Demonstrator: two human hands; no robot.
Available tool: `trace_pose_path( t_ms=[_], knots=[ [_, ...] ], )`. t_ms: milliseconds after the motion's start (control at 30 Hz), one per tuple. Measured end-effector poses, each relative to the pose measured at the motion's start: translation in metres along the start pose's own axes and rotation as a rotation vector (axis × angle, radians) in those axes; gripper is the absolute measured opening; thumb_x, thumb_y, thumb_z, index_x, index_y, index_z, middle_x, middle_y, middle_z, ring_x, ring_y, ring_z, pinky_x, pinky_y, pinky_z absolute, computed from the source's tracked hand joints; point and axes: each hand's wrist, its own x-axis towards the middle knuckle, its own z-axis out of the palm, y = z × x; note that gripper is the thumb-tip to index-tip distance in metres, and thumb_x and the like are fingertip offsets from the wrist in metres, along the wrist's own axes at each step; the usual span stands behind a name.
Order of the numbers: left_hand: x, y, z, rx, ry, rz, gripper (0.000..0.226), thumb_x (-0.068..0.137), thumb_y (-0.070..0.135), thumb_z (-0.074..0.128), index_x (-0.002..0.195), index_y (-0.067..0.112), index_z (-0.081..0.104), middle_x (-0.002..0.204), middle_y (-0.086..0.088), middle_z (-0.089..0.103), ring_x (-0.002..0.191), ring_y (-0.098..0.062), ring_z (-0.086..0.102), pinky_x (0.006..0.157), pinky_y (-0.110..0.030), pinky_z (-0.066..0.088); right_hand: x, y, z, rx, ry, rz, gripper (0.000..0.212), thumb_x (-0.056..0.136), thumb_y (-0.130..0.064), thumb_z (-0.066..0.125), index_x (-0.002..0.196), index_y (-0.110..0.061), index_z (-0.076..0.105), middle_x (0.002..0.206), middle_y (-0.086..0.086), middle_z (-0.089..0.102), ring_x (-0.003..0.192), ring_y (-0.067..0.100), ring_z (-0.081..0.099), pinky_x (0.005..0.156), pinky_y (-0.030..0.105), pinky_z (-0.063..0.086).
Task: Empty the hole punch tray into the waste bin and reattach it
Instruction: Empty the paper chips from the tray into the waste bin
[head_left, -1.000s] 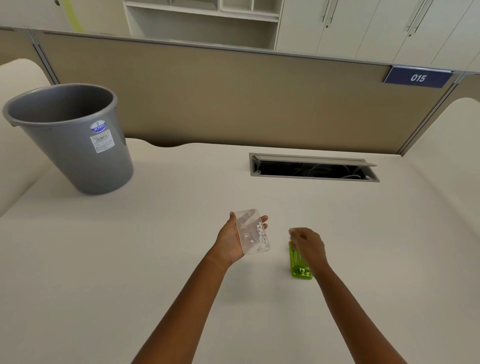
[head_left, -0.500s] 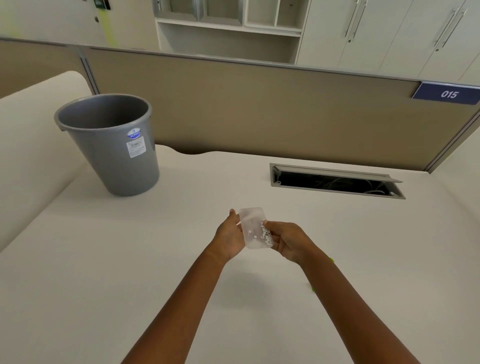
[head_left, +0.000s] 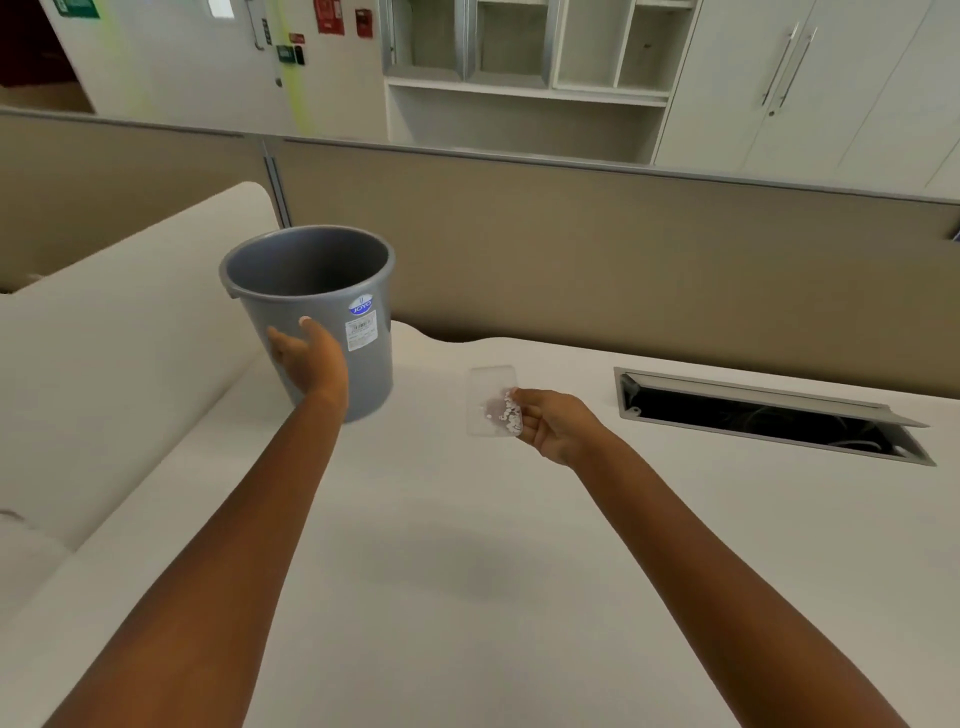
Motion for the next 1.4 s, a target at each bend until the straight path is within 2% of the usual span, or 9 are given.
trace_pose_path(
  t_ms=[100,300,500,600,733,833,933,1067,1400],
  knots=[
    [0.031,0.008,0.0,0.033,0.015,0.021,0.056,0.098,0.021,0.033,0.147,-0.001,0.016,0.155,-0.019,0.021,0.142,-0.031,0.026,0.117,-0.034,0.024,0.027,-0.015,0.033,-0.023,-0.007,-0.023,0.016,0.089,0.005,0.047,0.076,0.002,0.054,0.077,0.018,0.062,0.038,0.017,0.066,0.047,0.022,0.056],
    [0.078,0.014,0.007,0.081,0.027,0.037,0.055,0.099,0.02,0.03,0.146,-0.004,0.014,0.155,-0.022,0.017,0.143,-0.034,0.023,0.118,-0.038,0.023,0.071,-0.05,0.103,-0.06,-0.026,-0.051,0.024,0.093,0.003,0.04,0.07,0.001,0.048,0.063,0.012,0.06,0.033,0.014,0.061,0.043,0.018,0.053],
    [0.1,0.012,0.016,0.08,0.042,0.013,0.055,0.101,0.019,0.026,0.147,-0.003,0.006,0.157,-0.022,0.007,0.145,-0.032,0.014,0.12,-0.036,0.018,0.098,-0.068,0.153,0.014,-0.041,-0.085,0.022,0.094,0.006,0.034,0.077,0.005,0.048,0.072,0.014,0.051,0.074,0.029,0.059,0.099,0.031,0.04],
    [0.104,0.01,0.018,0.064,0.044,0.014,0.053,0.101,0.013,0.022,0.147,-0.003,0.003,0.158,-0.021,0.003,0.146,-0.031,0.011,0.12,-0.034,0.016,0.112,-0.073,0.171,0.054,-0.02,-0.095,0.034,0.094,0.008,0.034,0.127,0.011,0.044,0.114,0.028,0.059,0.111,0.034,0.059,0.105,0.033,0.037],
    [0.108,0.006,0.021,0.041,0.041,0.018,0.053,0.1,0.01,0.021,0.147,-0.002,0.002,0.158,-0.02,0.004,0.144,-0.032,0.019,0.118,-0.036,0.024,0.13,-0.081,0.199,0.031,0.043,-0.139,0.04,0.092,0.01,0.036,0.132,0.008,0.041,0.135,0.026,0.05,0.123,0.036,0.053,0.101,0.042,0.043],
    [0.108,0.005,0.022,0.023,0.044,0.025,0.053,0.1,0.01,0.021,0.147,-0.002,0.002,0.157,-0.022,0.005,0.144,-0.033,0.021,0.118,-0.037,0.026,0.14,-0.076,0.215,-0.244,0.143,-0.29,0.036,0.09,0.008,0.042,0.125,0.009,0.049,0.126,0.025,0.058,0.113,0.035,0.059,0.096,0.034,0.049],
    [0.109,0.005,0.023,0.012,0.054,0.03,0.052,0.099,0.009,0.021,0.147,-0.003,0.003,0.157,-0.022,0.004,0.144,-0.033,0.021,0.118,-0.036,0.025,0.14,-0.058,0.227,-0.851,0.155,-0.598,0.032,0.087,0.0,0.046,0.113,0.002,0.065,0.104,0.018,0.068,0.096,0.029,0.062,0.073,0.013,0.048],
    [0.109,0.006,0.024,0.034,0.061,0.043,0.052,0.1,0.008,0.021,0.147,-0.003,0.004,0.156,-0.024,0.004,0.143,-0.035,0.022,0.116,-0.036,0.027,0.138,-0.037,0.233,-1.388,-0.058,-0.719,0.026,0.088,-0.007,0.05,0.106,-0.003,0.067,0.112,0.016,0.068,0.105,0.029,0.061,0.09,0.032,0.047],
    [0.105,0.006,0.023,0.078,0.094,0.074,0.05,0.1,0.01,0.022,0.146,-0.004,0.008,0.155,-0.023,0.01,0.141,-0.033,0.028,0.113,-0.032,0.03,0.138,-0.045,0.221,-1.598,-0.129,-0.806,0.023,0.085,-0.006,0.055,0.105,-0.005,0.068,0.113,0.015,0.068,0.103,0.028,0.062,0.088,0.031,0.048]
  ],
)
